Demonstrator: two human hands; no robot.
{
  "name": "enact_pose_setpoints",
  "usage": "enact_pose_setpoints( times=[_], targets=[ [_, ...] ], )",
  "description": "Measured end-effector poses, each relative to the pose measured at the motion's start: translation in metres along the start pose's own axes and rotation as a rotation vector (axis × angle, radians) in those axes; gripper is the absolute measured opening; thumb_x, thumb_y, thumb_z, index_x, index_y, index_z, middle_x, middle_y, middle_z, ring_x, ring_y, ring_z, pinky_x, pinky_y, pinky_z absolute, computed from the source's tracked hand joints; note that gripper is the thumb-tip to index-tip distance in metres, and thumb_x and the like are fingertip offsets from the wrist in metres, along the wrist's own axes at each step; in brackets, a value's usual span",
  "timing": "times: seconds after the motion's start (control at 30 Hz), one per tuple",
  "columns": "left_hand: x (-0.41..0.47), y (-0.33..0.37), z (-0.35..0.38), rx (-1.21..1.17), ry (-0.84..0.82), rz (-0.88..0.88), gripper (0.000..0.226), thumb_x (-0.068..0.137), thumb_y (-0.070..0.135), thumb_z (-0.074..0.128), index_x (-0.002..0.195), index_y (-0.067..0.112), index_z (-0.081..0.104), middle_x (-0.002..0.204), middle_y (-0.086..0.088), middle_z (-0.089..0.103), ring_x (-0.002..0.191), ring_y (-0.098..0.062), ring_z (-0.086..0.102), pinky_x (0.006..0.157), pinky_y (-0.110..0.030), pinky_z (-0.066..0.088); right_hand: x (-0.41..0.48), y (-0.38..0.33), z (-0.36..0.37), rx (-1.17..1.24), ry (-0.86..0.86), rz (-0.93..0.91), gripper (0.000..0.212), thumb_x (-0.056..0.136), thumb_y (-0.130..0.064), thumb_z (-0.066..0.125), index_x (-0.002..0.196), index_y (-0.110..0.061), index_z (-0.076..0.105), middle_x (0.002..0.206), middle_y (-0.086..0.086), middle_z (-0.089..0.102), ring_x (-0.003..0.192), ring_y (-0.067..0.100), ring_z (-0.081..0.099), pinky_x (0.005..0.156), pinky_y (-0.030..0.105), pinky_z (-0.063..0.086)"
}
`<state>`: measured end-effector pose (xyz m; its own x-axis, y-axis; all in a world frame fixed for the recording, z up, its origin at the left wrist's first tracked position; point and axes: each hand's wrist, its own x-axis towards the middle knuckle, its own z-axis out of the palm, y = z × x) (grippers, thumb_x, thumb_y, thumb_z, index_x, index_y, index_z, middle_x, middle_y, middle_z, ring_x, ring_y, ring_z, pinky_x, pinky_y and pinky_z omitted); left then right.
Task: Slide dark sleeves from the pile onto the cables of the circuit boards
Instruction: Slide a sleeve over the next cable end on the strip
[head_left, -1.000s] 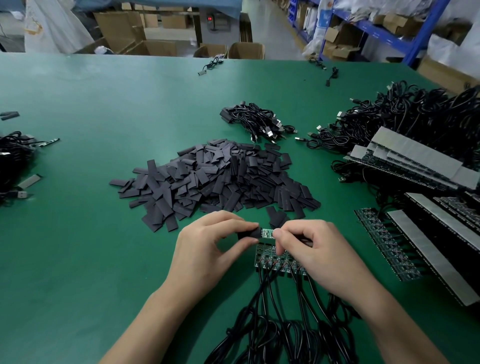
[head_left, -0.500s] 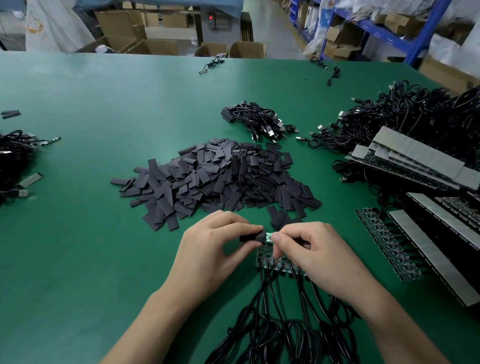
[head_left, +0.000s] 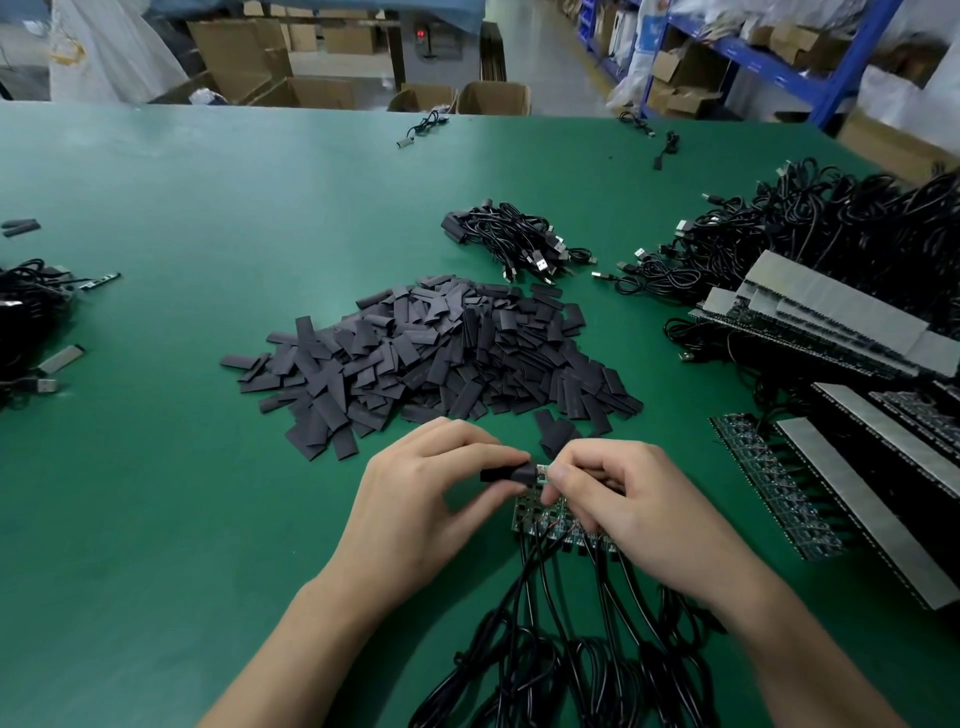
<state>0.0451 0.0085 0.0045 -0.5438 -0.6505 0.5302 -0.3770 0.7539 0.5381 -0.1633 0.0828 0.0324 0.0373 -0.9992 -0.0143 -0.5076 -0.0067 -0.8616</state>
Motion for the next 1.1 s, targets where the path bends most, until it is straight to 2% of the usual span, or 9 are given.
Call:
enact_pose_setpoints(
  times=[0.1, 0.17, 0.33, 0.47, 0.6, 0.67, 0.8, 1.0, 1.1],
  targets=[
    [-0.0005, 0.0001, 0.0005, -0.006, 0.005, 0.005, 0.023, 0.093, 0.039, 0.073, 0.107, 0.022, 0.08, 0.098, 0.013, 0.07, 0.091, -0.006, 0.066, 0.079, -0.031, 0.055, 0.001, 0.0038, -0.0006, 0.001, -0.019, 0.014, 0.027, 0.102, -0.038, 0.056, 0.081, -0.03, 0.071, 0.056, -0.012, 0.048, 0.054, 0.007, 0.041, 0.054, 0.022, 0.032],
    [-0.0008, -0.0001, 0.0008, -0.01, 0.013, 0.013, 0.022, 0.093, 0.037, 0.074, 0.107, 0.022, 0.08, 0.098, 0.013, 0.07, 0.09, -0.005, 0.065, 0.079, -0.029, 0.055, 0.0015, 0.0043, -0.0013, 0.001, -0.025, 0.019, 0.026, 0.103, -0.036, 0.058, 0.082, -0.03, 0.072, 0.058, -0.014, 0.052, 0.055, 0.003, 0.043, 0.056, 0.017, 0.034],
    [-0.0011, -0.0016, 0.0026, 0.018, 0.023, 0.076, 0.018, 0.093, 0.033, 0.077, 0.106, 0.021, 0.08, 0.097, 0.011, 0.07, 0.088, -0.006, 0.064, 0.078, -0.027, 0.054, 0.0017, 0.0021, -0.0017, -0.005, -0.036, 0.034, 0.024, 0.103, -0.032, 0.062, 0.082, -0.031, 0.073, 0.07, -0.014, 0.067, 0.065, -0.004, 0.058, 0.066, 0.01, 0.042],
    [-0.0011, -0.0028, 0.0043, 0.036, 0.03, 0.134, 0.019, 0.093, 0.033, 0.078, 0.106, 0.019, 0.08, 0.096, 0.009, 0.07, 0.086, -0.009, 0.064, 0.075, -0.029, 0.054, 0.0015, 0.0002, 0.0006, -0.021, -0.033, 0.043, 0.023, 0.103, -0.032, 0.061, 0.083, -0.036, 0.073, 0.08, -0.013, 0.074, 0.076, -0.003, 0.066, 0.07, 0.011, 0.044],
    [-0.0008, -0.004, 0.0036, -0.004, 0.05, 0.083, 0.02, 0.094, 0.034, 0.076, 0.108, 0.02, 0.079, 0.098, 0.011, 0.07, 0.09, -0.007, 0.065, 0.077, -0.03, 0.055, 0.0024, 0.0016, -0.0005, 0.048, -0.033, 0.031, 0.023, 0.102, -0.038, 0.059, 0.084, -0.031, 0.072, 0.066, -0.017, 0.062, 0.062, -0.001, 0.053, 0.063, 0.021, 0.04],
    [-0.0008, -0.0042, 0.0033, -0.014, 0.057, 0.063, 0.021, 0.093, 0.034, 0.076, 0.108, 0.02, 0.079, 0.098, 0.011, 0.07, 0.091, -0.008, 0.066, 0.077, -0.032, 0.055, 0.0025, 0.0025, -0.0023, 0.073, -0.031, 0.032, 0.022, 0.096, -0.041, 0.057, 0.083, -0.031, 0.072, 0.06, -0.017, 0.055, 0.058, 0.0, 0.047, 0.061, 0.02, 0.037],
    [-0.0012, -0.0038, 0.0028, -0.022, 0.054, 0.058, 0.022, 0.093, 0.034, 0.075, 0.109, 0.02, 0.08, 0.098, 0.01, 0.07, 0.09, -0.009, 0.066, 0.077, -0.032, 0.055, 0.0033, 0.0045, -0.0022, 0.07, -0.036, 0.019, 0.02, 0.096, -0.033, 0.06, 0.082, -0.027, 0.072, 0.06, -0.019, 0.057, 0.054, -0.003, 0.048, 0.057, 0.01, 0.036],
    [-0.0011, -0.0041, 0.0032, -0.023, 0.046, 0.07, 0.022, 0.094, 0.035, 0.074, 0.108, 0.019, 0.08, 0.098, 0.01, 0.07, 0.091, -0.007, 0.066, 0.078, -0.031, 0.056, 0.004, 0.0076, -0.0013, 0.063, -0.057, 0.03, 0.029, 0.088, -0.053, 0.054, 0.085, -0.03, 0.072, 0.062, -0.012, 0.054, 0.055, 0.001, 0.04, 0.056, 0.018, 0.033],
    [-0.0013, -0.0046, 0.004, -0.028, 0.048, 0.068, 0.021, 0.094, 0.034, 0.075, 0.108, 0.019, 0.08, 0.099, 0.011, 0.07, 0.091, -0.007, 0.066, 0.078, -0.031, 0.056, 0.0037, 0.0082, -0.0008, 0.069, -0.058, 0.036, 0.031, 0.087, -0.056, 0.053, 0.086, -0.031, 0.072, 0.063, -0.011, 0.055, 0.056, 0.002, 0.04, 0.057, 0.021, 0.033]
  ],
)
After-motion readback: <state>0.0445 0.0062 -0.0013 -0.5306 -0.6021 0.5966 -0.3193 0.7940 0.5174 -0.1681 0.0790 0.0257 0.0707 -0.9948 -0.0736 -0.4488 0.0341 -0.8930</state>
